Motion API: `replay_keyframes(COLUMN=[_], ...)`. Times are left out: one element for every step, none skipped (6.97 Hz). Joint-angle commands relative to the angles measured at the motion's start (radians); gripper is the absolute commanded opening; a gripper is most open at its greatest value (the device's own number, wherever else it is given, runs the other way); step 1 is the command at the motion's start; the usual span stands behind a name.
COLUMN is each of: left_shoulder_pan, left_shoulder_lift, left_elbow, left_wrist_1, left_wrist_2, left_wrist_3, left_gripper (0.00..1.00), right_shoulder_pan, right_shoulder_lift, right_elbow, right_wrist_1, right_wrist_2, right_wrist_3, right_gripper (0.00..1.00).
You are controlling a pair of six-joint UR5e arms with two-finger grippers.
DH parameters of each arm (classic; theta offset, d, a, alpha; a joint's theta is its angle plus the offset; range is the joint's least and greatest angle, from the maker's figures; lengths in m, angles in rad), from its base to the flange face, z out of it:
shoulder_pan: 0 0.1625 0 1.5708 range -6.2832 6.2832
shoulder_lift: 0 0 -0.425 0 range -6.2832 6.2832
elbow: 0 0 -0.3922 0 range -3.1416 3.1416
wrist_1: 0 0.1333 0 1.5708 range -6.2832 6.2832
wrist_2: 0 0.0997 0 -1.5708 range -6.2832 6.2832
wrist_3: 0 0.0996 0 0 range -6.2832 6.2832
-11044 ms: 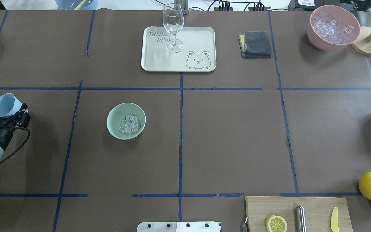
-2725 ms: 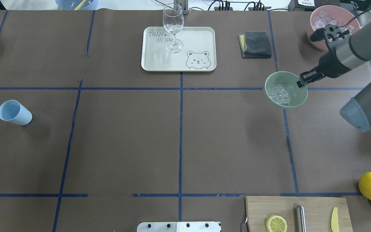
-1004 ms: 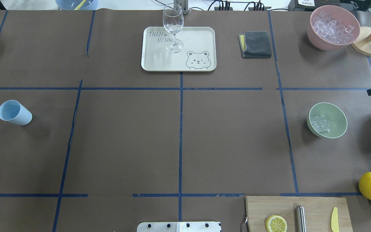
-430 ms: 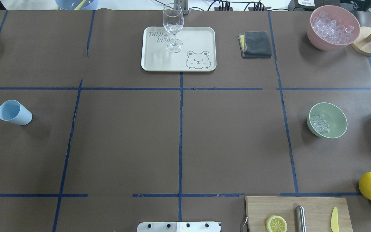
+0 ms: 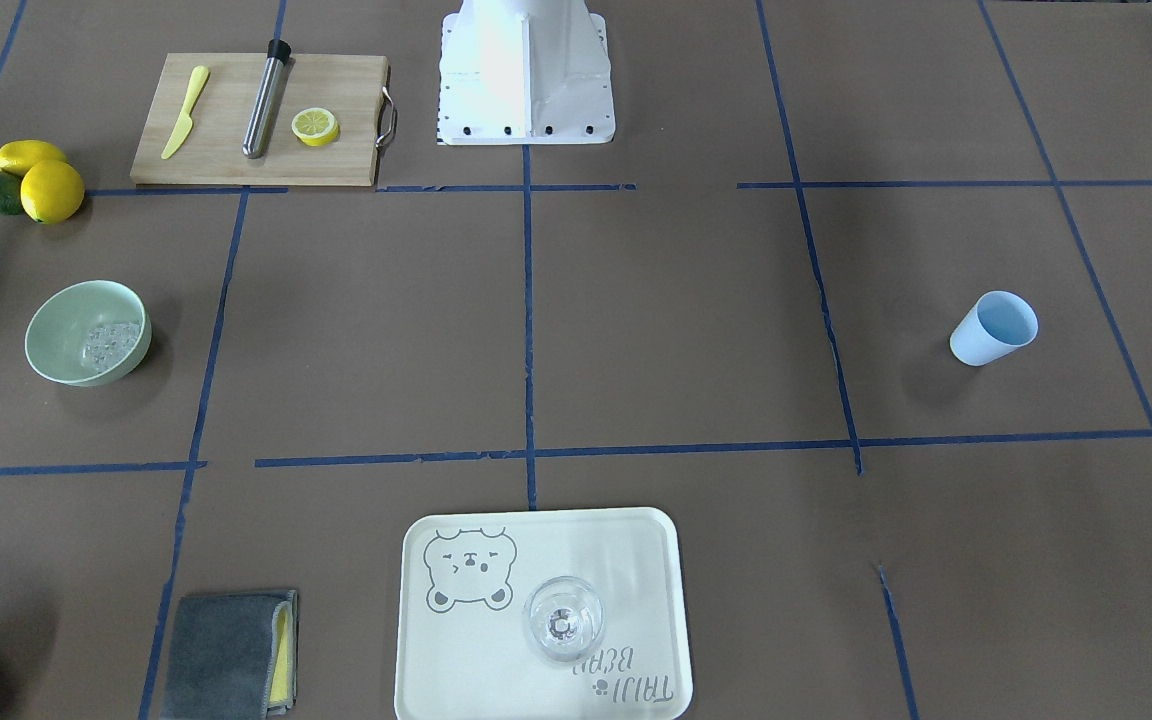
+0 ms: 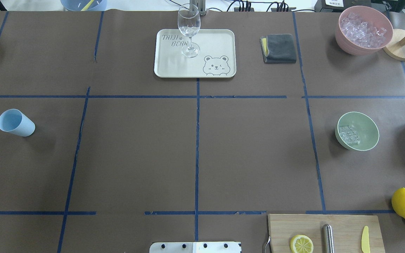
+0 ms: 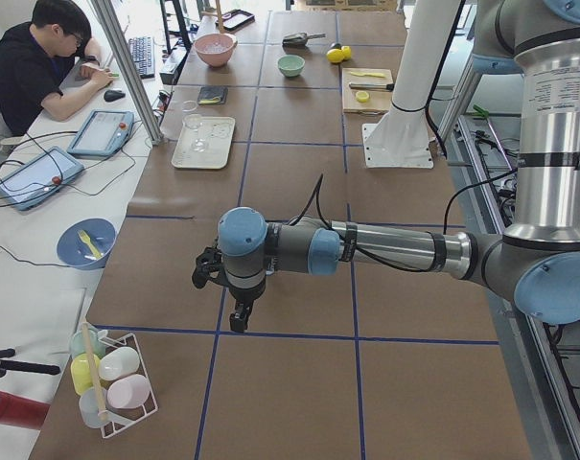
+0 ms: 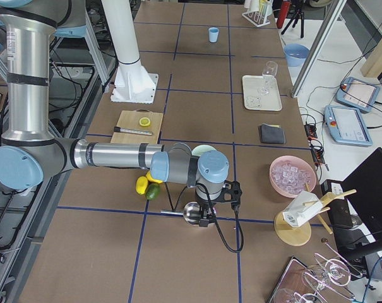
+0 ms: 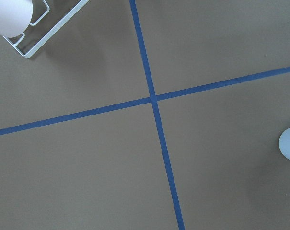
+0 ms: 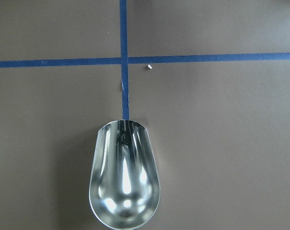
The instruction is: Pour ice into bowl
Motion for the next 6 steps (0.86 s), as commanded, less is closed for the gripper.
replay_keyframes(left_shoulder_pan=[0.0, 0.0, 0.0, 0.0, 0.0, 0.0], left_shoulder_lift=[0.002, 0.003, 0.009, 0.012, 0.017, 0.017], left_elbow=[0.008, 0.011, 0.008, 0.01, 0.004, 0.004], left_wrist_1=[0.003, 0.004, 0.004, 0.004, 0.009, 0.007], left_wrist_2=[0.0, 0.0, 0.0, 0.0, 0.0, 0.0], left_wrist_3=[0.0, 0.0, 0.0, 0.0, 0.0, 0.0], left_gripper=[1.0, 1.0, 1.0, 1.0, 1.0, 1.0], right_shoulder_pan=[-0.005, -0.01, -0.021, -0.027, -0.036, -0.039], right_shoulder_lift=[-0.008, -0.007, -0.007, -0.007, -0.007, -0.007], right_elbow=[-0.006, -0.001, -0.001, -0.001, -0.001, -0.001], right_wrist_1=[0.071, 0.075, 0.078, 0.078, 0.079, 0.079], right_wrist_2=[-0.001, 0.002, 0.002, 0.001, 0.001, 0.001], right_wrist_3=[0.0, 0.0, -0.001, -0.001, -0.001, -0.001], right_gripper=[1.0, 1.0, 1.0, 1.0, 1.0, 1.0])
